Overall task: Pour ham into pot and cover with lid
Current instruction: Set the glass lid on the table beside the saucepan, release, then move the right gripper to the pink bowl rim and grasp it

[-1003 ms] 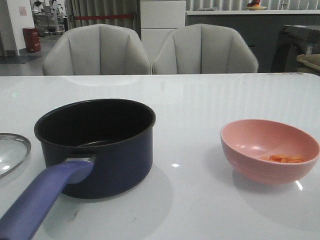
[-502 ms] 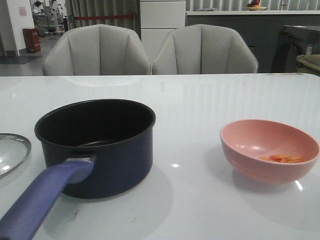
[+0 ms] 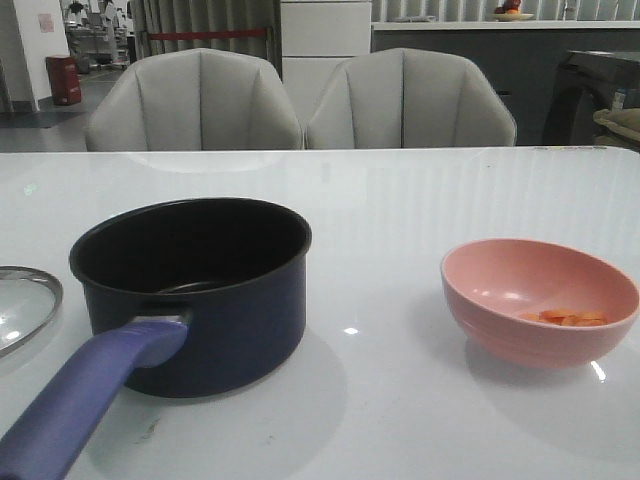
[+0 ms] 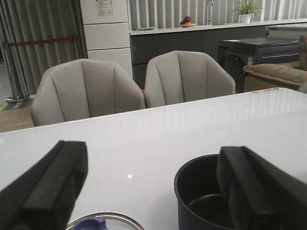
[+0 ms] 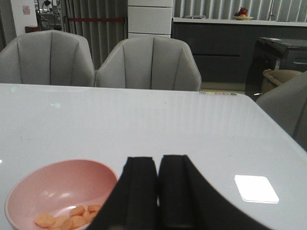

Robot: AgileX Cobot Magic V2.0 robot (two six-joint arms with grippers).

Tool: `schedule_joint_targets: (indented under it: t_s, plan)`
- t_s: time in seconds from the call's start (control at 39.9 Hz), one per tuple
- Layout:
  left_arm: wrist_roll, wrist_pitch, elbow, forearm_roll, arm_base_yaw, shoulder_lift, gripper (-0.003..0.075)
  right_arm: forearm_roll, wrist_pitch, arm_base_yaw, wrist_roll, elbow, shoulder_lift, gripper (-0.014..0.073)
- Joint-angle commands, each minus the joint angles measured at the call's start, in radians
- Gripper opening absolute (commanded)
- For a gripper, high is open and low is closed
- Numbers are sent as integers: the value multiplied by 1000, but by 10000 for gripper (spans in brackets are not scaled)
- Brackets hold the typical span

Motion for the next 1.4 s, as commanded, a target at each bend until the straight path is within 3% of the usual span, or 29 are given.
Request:
schedule_joint_targets:
  t_s: [0.0,0.1,0.2,0.48,0.6,0.78,0.85,1.0,1.08,1.25,1.38]
  plan:
    - [-3,-86,-26,-2,-7,8,594,-13,-156,-3,0,9,-19,149]
    - [-3,-81,-26,-2,-7,8,594,-13,-182,-3,0,-31,-17,149]
    - [-3,-90,-26,-2,-7,8,594,-15,-94,-3,-5,-135,30,149]
    - [-3,-97,-26,-2,-7,8,594,-7,339,-3,-4,-409,310,149]
    - [-3,-101,-26,-2,-7,8,578,-7,370,-3,-4,-416,334,149]
    - [-3,-101,-26,-2,-7,8,489,5,339,-3,11,-416,339,157]
    - [-3,-99,-26,-2,-7,8,453,5,334,-1,11,-419,359,219]
    - [-3,-98,-26,-2,-7,8,415,27,332,40,11,-457,468,515]
    - [-3,-95,-26,-2,-7,8,415,51,329,60,11,-496,540,611]
    - [-3,-93,-26,-2,-7,8,415,192,394,68,11,-614,767,589]
    - [-3,-90,-26,-2,-7,8,415,223,488,68,11,-730,957,589]
